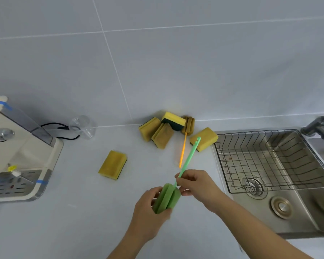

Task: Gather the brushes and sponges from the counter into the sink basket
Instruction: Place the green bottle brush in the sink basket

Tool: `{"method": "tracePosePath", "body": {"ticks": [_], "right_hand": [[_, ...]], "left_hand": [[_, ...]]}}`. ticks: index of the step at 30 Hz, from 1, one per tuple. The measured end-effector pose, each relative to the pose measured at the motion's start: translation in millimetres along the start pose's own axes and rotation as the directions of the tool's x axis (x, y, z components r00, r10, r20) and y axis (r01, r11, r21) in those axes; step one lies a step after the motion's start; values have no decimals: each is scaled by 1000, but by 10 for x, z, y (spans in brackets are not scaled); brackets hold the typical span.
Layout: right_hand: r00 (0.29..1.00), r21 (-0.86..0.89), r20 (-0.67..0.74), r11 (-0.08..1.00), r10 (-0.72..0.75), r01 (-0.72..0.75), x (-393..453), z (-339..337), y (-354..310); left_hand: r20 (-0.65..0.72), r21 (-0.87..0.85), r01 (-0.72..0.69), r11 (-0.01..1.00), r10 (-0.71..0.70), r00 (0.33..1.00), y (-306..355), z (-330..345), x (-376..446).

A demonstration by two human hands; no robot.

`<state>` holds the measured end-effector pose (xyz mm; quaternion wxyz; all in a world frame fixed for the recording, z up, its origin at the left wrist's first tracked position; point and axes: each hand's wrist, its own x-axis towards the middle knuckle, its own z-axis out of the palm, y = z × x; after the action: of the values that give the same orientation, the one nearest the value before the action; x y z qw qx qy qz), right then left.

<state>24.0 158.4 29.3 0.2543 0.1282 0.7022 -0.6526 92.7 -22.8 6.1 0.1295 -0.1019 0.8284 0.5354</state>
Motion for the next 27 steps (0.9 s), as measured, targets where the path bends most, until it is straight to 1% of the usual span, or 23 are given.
{"method": "tracePosePath", "body": {"ticks": [5,10,12,15,18,22,27], "right_hand": [[995,93,-83,994,-57,65,-286,36,-52],[984,102,-136,987,-114,128,-590,153,21],[975,116,-167,979,-146,166,-696,179,44],[958,103,-222,972,-183,210,-840,184,105],[935,99,-289,965,-206,243,-966,130,173],[911,122,-347,952,-223,280,-1139,-23,215],[894,176,-387,933,-227,313,-1213,-258,178]], "left_hand": [[42,12,-81,997,81,996,-62,-121,-132],[74,69,-230,971,224,972,-114,-164,-265],[98,94,-276,957,267,959,-109,-143,-300],[99,129,-325,937,314,944,-89,-94,-345],[150,148,-365,919,344,927,-23,-9,-357],[227,130,-398,908,364,903,107,134,-383],[263,153,-437,886,390,883,287,323,-317]]}}
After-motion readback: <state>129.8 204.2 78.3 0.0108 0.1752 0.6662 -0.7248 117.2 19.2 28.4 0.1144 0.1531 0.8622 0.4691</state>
